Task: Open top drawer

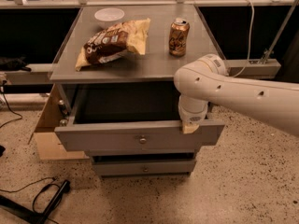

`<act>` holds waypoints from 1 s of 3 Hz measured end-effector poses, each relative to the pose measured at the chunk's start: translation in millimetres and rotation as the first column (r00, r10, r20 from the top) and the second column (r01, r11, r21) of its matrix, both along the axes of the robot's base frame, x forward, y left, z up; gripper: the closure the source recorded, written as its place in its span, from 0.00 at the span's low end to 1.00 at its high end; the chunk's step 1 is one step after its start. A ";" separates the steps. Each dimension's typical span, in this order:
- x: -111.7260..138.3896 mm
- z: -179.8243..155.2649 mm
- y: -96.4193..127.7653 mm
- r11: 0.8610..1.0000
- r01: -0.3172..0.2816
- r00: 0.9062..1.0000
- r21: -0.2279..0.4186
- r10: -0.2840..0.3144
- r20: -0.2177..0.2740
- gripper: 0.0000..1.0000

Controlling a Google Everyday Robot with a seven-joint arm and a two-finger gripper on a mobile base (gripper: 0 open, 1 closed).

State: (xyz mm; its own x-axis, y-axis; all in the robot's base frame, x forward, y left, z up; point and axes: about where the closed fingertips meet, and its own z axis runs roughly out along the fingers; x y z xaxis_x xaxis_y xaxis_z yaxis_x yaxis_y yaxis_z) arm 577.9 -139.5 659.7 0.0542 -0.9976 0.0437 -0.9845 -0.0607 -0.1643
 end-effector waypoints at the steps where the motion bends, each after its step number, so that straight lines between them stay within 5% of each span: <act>1: -7.4 1.3 -4.4 1.000 -0.009 1.000 0.010 0.010 -0.019 1.00; 3: -14.2 2.5 -7.4 1.000 -0.019 0.999 0.021 0.020 -0.039 1.00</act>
Offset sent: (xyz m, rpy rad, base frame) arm -0.2019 -0.1353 0.0685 0.2894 0.5100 0.2675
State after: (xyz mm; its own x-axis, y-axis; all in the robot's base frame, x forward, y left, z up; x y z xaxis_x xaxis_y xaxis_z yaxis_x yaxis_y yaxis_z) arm 563.7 -146.9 662.1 0.0748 -0.9970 0.0206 -0.9889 -0.0768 -0.1274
